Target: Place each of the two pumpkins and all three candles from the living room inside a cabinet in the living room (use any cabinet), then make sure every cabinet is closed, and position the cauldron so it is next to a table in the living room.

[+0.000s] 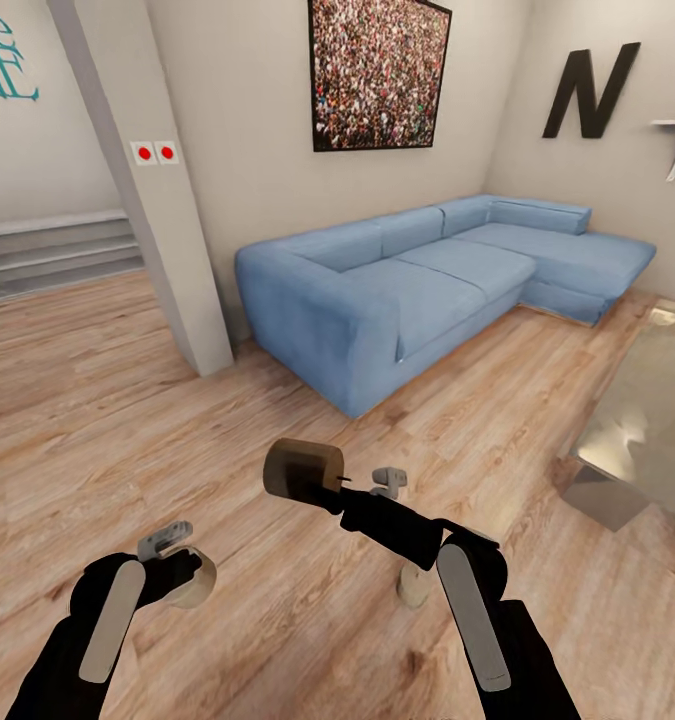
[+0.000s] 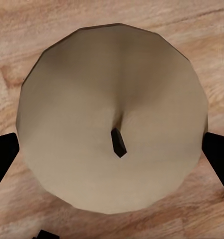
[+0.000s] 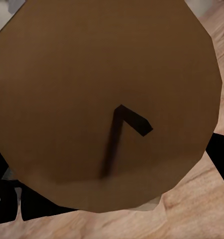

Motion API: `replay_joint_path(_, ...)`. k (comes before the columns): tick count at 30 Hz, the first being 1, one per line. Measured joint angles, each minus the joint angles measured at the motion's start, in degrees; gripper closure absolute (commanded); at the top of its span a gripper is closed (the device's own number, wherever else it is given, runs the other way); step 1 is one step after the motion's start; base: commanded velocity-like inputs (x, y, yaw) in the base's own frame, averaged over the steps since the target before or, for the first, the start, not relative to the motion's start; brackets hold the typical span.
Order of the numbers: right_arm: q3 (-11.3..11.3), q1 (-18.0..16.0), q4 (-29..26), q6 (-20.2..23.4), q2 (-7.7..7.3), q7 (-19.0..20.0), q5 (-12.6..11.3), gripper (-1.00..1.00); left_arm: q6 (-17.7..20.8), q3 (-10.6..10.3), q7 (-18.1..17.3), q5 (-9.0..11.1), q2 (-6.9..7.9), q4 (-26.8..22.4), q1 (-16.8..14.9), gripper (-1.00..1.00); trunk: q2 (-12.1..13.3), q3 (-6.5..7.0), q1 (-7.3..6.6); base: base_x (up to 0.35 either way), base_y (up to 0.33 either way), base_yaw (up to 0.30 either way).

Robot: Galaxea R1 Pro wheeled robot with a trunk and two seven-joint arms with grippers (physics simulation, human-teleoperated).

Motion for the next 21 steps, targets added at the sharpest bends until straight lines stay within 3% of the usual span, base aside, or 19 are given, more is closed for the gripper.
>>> replay_joint_path(14,0.1,0.0,0.0,0.0,0.0,0.0,0.0,1.0,0.0,0.1,-0.1,0.0,0.04,0.0,0.0,1.0,0.0,0.03,0.0,0.0,0.057,-0.273)
replay_joint_path(21,0.2,0.0,0.0,0.0,0.0,0.0,0.0,1.0,0.3,0.1,-4.8,0.1,0.03,0.0,0.0,1.0,0.8,0.56,-0.43,0.0,0.006,-0.278)
